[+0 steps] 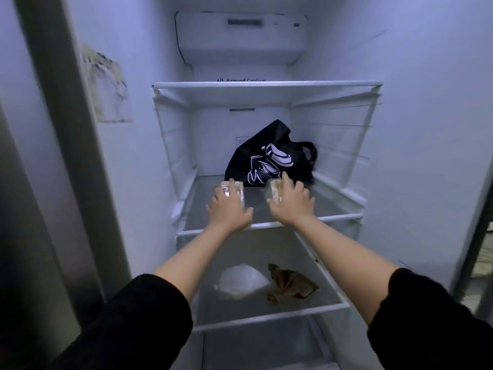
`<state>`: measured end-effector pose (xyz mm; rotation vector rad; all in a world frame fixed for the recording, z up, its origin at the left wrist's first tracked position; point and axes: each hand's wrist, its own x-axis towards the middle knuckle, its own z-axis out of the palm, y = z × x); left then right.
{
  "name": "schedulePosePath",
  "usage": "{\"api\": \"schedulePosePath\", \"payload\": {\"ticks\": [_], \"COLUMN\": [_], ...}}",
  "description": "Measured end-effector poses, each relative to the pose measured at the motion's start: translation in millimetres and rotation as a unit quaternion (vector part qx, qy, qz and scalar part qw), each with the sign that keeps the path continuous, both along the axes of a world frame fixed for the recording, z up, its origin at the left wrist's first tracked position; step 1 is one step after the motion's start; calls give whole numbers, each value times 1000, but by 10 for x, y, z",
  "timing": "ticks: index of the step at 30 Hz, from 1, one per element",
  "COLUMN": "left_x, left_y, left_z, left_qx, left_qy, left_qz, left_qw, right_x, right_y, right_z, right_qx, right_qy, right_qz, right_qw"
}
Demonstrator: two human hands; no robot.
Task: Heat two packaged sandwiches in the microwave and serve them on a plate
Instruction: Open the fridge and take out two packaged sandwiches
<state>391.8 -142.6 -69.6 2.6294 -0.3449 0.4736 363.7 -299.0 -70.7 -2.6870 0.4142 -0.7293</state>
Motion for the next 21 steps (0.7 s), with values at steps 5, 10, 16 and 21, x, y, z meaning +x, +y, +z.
{"api": "schedulePosePath", "payload": {"ticks": [5, 10, 16, 21], "left_x": [328, 416, 376, 168], "left_y": [-58, -56, -27, 35], "left_z": [12, 15, 81, 172], "left_qx": [-50, -105, -84, -124], "left_qy": [91, 136, 138, 125], "left_qz": [4, 2, 20, 25], "left_qw": [995, 985, 987, 984], "right_x": [303, 362, 259, 82], "right_y": [9, 44, 57, 71], "right_z": [3, 2, 54, 179], "right_qx": [68, 95, 137, 152], "right_qy": [61, 107, 92, 69], "right_qz": [7, -20, -25, -28], "right_qw": [996, 990, 986, 986]}}
